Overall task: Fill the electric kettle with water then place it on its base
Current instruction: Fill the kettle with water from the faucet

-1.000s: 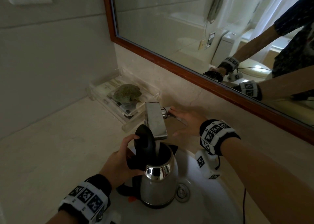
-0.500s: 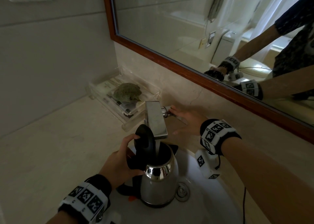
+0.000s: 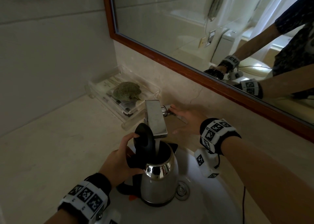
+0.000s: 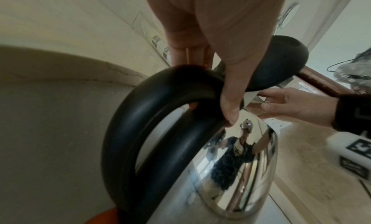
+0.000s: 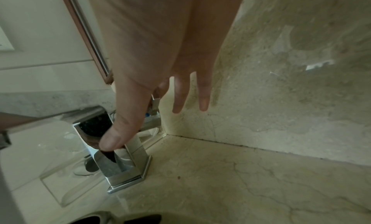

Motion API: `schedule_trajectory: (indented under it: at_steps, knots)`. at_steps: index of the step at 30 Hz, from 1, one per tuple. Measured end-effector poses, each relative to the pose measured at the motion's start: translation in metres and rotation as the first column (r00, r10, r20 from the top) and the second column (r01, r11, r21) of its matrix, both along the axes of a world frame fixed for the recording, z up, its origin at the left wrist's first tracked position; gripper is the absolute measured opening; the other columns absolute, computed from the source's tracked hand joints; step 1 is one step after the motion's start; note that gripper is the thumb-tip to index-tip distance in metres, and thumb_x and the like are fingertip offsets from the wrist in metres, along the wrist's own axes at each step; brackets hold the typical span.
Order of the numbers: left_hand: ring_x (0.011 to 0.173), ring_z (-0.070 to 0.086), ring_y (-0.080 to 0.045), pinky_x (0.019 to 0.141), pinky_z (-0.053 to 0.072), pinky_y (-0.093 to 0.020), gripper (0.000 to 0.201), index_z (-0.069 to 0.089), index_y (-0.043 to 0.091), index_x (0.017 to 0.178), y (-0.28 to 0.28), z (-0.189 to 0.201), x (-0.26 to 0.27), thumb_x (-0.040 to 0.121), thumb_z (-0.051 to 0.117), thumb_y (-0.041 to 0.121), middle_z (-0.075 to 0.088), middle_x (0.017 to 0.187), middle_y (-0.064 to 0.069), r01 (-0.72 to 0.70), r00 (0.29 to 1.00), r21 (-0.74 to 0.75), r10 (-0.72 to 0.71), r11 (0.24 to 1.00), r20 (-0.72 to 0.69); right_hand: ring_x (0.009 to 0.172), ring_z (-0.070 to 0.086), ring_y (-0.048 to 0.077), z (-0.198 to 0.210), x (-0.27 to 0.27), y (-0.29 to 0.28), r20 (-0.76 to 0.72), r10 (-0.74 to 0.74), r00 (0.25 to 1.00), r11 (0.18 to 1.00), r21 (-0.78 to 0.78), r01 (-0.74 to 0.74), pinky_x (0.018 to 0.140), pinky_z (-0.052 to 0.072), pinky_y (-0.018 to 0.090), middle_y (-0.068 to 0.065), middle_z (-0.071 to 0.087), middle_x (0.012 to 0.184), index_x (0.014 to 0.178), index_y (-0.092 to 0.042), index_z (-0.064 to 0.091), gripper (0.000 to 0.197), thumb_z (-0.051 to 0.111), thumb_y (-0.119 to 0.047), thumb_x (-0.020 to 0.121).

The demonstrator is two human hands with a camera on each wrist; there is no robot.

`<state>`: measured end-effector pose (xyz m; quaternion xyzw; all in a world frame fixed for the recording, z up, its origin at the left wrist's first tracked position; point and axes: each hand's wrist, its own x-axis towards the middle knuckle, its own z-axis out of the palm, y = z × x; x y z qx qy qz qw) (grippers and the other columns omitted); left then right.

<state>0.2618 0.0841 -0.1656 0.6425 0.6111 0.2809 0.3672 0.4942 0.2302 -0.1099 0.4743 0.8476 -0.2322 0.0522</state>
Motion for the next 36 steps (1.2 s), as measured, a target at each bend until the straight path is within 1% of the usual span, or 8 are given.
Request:
schedule_trajectory:
  at_steps: [9,12,15,18,23,25,31,36]
  knots:
    - [0.078,0.062,-0.002,0.062,0.046,-0.008,0.093,0.017,0.053,0.115,0.0006,0.0003,-0.0001,0.058,0.083,0.021,0.065,0.074,0.003,0.001,1.0,-0.023,-0.001,1.0,0.0,0.145,0.016,0.013,-0.0032,0.0008,0.0009,-0.024,-0.016,1.0,1.0,0.01,0.016,0.117,0.015,0.026,-0.009,0.007,0.158,0.148,-0.023,0.014,0.091,0.07,-0.039,0.078]
    - [0.076,0.063,-0.005,0.062,0.047,-0.01,0.092,0.018,0.052,0.115,0.0002,0.0004,-0.0002,0.058,0.083,0.021,0.064,0.073,0.003,0.0,1.0,-0.024,0.0,1.0,-0.003,0.145,0.016,0.014,-0.0033,0.0002,0.0005,-0.025,-0.019,0.999,1.0,0.004,0.019,0.117,0.015,0.027,-0.008,0.007,0.159,0.148,-0.023,0.014,0.091,0.07,-0.039,0.078]
    - [0.073,0.064,-0.008,0.066,0.049,-0.014,0.092,0.018,0.053,0.114,-0.0002,0.0022,0.0006,0.059,0.083,0.02,0.063,0.072,0.002,-0.001,1.0,-0.021,0.001,1.0,-0.002,0.145,0.018,0.015,-0.0031,-0.0006,-0.0002,-0.021,-0.019,1.0,1.0,0.003,0.019,0.117,0.018,0.029,-0.008,0.006,0.159,0.148,-0.023,0.013,0.091,0.07,-0.039,0.078]
    - [0.076,0.065,-0.012,0.072,0.052,-0.025,0.094,0.016,0.055,0.113,-0.0002,0.003,0.0015,0.058,0.083,0.019,0.065,0.077,0.0,-0.006,1.0,-0.024,0.006,1.0,-0.002,0.145,0.017,0.014,-0.0011,-0.0008,-0.0016,-0.021,-0.019,1.0,1.0,0.003,0.019,0.117,0.017,0.028,-0.009,0.006,0.159,0.148,-0.024,0.013,0.09,0.069,-0.038,0.079]
    - [0.077,0.066,-0.01,0.066,0.046,-0.011,0.098,0.016,0.042,0.125,0.0,-0.0006,0.0016,0.058,0.084,0.018,0.066,0.076,0.005,-0.021,1.0,-0.031,0.021,0.999,0.0,0.145,0.016,0.014,-0.0022,-0.0005,-0.001,-0.027,-0.03,0.999,1.0,-0.01,0.03,0.116,0.016,0.027,-0.01,0.006,0.158,0.148,-0.025,0.013,0.091,0.07,-0.038,0.078]
    - [0.075,0.065,-0.009,0.062,0.046,-0.008,0.094,0.018,0.045,0.121,0.0001,-0.0005,0.0015,0.058,0.083,0.019,0.065,0.073,0.005,-0.014,1.0,-0.028,0.014,1.0,-0.001,0.145,0.016,0.013,-0.0028,-0.0004,-0.0006,-0.031,-0.037,0.999,0.999,-0.019,0.036,0.116,0.016,0.026,-0.01,0.006,0.158,0.148,-0.025,0.012,0.091,0.07,-0.038,0.079]
    - [0.077,0.065,-0.012,0.07,0.049,-0.018,0.095,0.014,0.057,0.112,0.0003,0.0019,0.0018,0.059,0.083,0.018,0.066,0.079,0.0,-0.003,1.0,-0.033,0.002,0.999,-0.02,0.145,0.017,0.014,-0.0042,-0.0002,0.0,-0.034,-0.036,0.999,0.999,-0.021,0.035,0.116,0.017,0.027,-0.011,0.005,0.158,0.148,-0.025,0.012,0.091,0.07,-0.038,0.078]
    - [0.077,0.065,-0.013,0.066,0.047,-0.014,0.094,0.015,0.057,0.112,0.0,0.0029,0.0012,0.059,0.083,0.018,0.066,0.08,-0.001,0.0,1.0,-0.035,-0.001,0.999,-0.02,0.145,0.015,0.014,-0.0028,0.0004,-0.001,-0.044,-0.029,0.999,0.999,-0.028,0.028,0.115,0.016,0.026,-0.009,0.006,0.159,0.148,-0.023,0.012,0.091,0.07,-0.037,0.079]
